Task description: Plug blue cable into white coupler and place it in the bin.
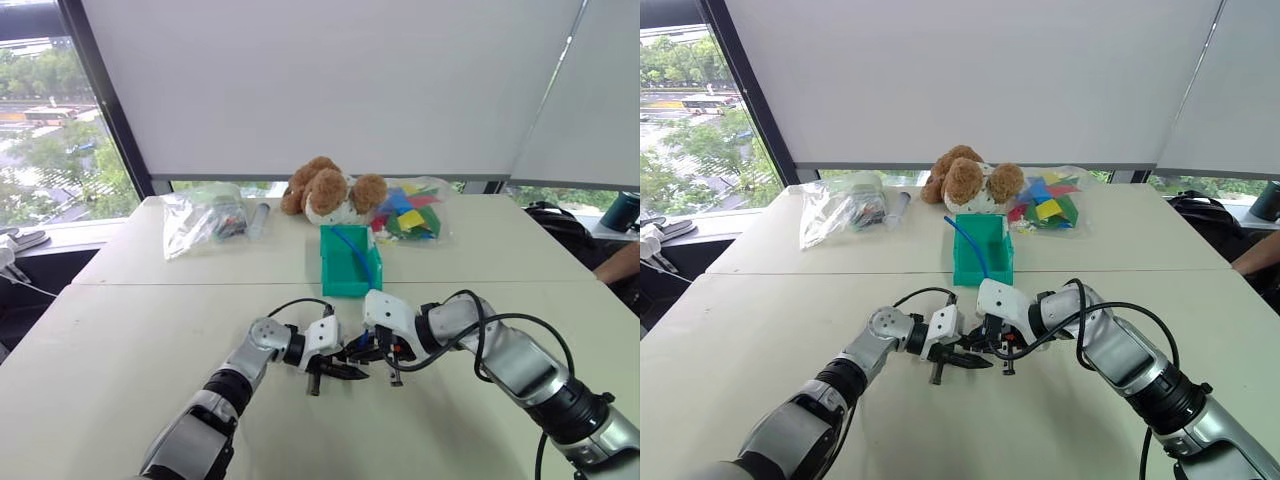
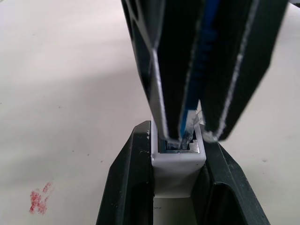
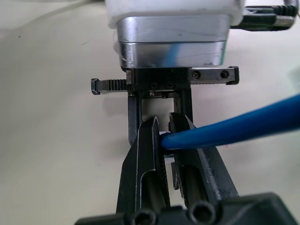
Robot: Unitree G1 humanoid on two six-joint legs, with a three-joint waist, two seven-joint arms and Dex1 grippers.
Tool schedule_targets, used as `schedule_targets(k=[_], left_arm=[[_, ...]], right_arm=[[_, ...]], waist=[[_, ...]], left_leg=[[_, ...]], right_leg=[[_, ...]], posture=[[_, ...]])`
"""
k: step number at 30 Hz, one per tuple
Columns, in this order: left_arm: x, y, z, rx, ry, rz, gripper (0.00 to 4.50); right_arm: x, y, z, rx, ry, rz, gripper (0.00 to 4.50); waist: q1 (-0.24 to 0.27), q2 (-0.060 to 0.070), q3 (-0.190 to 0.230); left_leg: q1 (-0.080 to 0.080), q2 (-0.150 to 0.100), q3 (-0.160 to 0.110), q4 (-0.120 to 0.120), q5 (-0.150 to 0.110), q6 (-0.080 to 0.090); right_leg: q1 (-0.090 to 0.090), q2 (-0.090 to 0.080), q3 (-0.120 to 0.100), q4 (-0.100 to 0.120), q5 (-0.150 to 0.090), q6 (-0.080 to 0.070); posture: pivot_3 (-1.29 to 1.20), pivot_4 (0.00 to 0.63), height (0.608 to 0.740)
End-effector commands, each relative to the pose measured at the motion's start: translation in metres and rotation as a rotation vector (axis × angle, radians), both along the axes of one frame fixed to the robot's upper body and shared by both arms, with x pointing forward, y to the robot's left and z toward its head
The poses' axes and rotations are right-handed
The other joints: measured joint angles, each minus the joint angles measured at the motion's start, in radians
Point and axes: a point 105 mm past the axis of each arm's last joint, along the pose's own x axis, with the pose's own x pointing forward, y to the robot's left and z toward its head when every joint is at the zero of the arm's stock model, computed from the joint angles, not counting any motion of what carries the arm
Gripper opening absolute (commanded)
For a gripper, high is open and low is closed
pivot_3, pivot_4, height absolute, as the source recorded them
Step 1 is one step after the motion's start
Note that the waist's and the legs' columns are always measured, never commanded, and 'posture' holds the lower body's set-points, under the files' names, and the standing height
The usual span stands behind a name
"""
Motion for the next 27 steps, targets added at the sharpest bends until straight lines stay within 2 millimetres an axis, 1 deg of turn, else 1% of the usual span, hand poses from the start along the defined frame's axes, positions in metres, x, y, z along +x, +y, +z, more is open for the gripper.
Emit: schedule_targets(k=[1, 3, 5, 7, 11, 13, 18, 23, 25, 27], left_arm=[[0.000, 0.002, -0.005, 0.001, 0.031, 0.016, 0.42], [-0.001, 0.002, -0.005, -0.002, 0.032, 0.016, 0.42], [-0.001, 0.001, -0.005, -0.005, 0.036, 0.015, 0.42], [-0.003, 0.001, -0.006, -0.005, 0.037, 0.012, 0.42], [-0.004, 0.002, -0.007, -0.004, 0.039, 0.011, 0.42], [-0.004, 0.003, -0.008, -0.002, 0.038, 0.012, 0.42], [-0.004, 0.004, -0.009, 0.001, 0.036, 0.015, 0.42], [-0.005, 0.004, -0.009, 0.006, 0.030, 0.011, 0.42], [-0.006, 0.004, -0.010, 0.010, 0.029, 0.011, 0.42], [-0.006, 0.005, -0.012, 0.020, 0.026, 0.012, 0.42]], right_arm=[[-0.001, 0.002, -0.006, -0.025, 0.011, 0.017, 0.00], [0.000, 0.004, -0.009, -0.023, 0.016, 0.019, 0.00], [0.001, 0.005, -0.021, -0.029, 0.054, 0.011, 0.00], [0.001, 0.003, -0.037, -0.044, 0.110, 0.001, 0.00], [-0.001, 0.000, -0.056, -0.078, 0.168, 0.003, 0.00], [-0.005, -0.002, -0.065, -0.108, 0.209, 0.014, 0.00], [-0.012, -0.001, -0.074, -0.108, 0.280, 0.022, 0.00], [-0.015, 0.003, -0.089, -0.112, 0.338, 0.024, 0.00], [-0.017, 0.007, -0.092, -0.110, 0.358, 0.038, 0.00], [-0.022, 0.014, -0.090, -0.101, 0.370, 0.069, 0.00]], waist=[[0.000, 0.000, 0.000], [0.000, 0.000, 0.000], [-0.002, 0.000, -0.001], [-0.003, 0.000, -0.001], [-0.011, -0.002, -0.002], [-0.015, -0.002, -0.004], [-0.021, -0.003, -0.013], [-0.024, -0.006, -0.024], [-0.025, -0.007, -0.029], [-0.025, -0.009, -0.034]], left_leg=[[0.000, 0.000, 0.000, 0.000, 0.000, 0.000], [0.000, 0.000, 0.000, 0.000, 0.000, 0.000], [0.000, 0.000, 0.000, 0.000, 0.000, 0.000], [0.002, 0.000, 0.000, 0.000, 0.000, 0.000], [0.012, 0.001, 0.000, -0.002, -0.001, 0.001], [0.015, 0.001, 0.000, -0.004, -0.001, 0.002], [0.015, 0.001, 0.000, -0.004, -0.002, 0.002], [0.016, 0.002, -0.001, -0.005, -0.002, 0.003], [0.017, 0.002, -0.001, -0.005, -0.003, 0.004], [0.018, 0.003, -0.001, -0.006, -0.003, 0.005]], right_leg=[[0.000, 0.000, 0.000, 0.000, 0.000, 0.000], [0.000, 0.000, 0.000, 0.000, 0.000, 0.000], [0.000, 0.000, 0.000, 0.000, 0.000, 0.000], [0.002, 0.000, 0.000, 0.000, 0.000, 0.000], [0.010, 0.001, -0.001, -0.001, 0.000, 0.000], [0.014, 0.001, -0.001, -0.002, -0.001, -0.001], [0.014, 0.001, 0.000, -0.002, -0.001, -0.001], [0.014, 0.001, 0.000, -0.002, -0.002, -0.002], [0.014, 0.001, -0.001, -0.002, -0.002, -0.003], [0.014, 0.001, -0.001, -0.002, -0.004, -0.006]], posture=[[0.00, 0.150, 0.740], [0.00, 0.150, 0.740], [0.00, 0.150, 0.740], [0.00, 0.150, 0.740], [0.00, 0.150, 0.740], [0.00, 0.150, 0.740], [0.00, 0.150, 0.740], [0.00, 0.150, 0.740], [0.00, 0.150, 0.740], [0.00, 0.150, 0.740]])
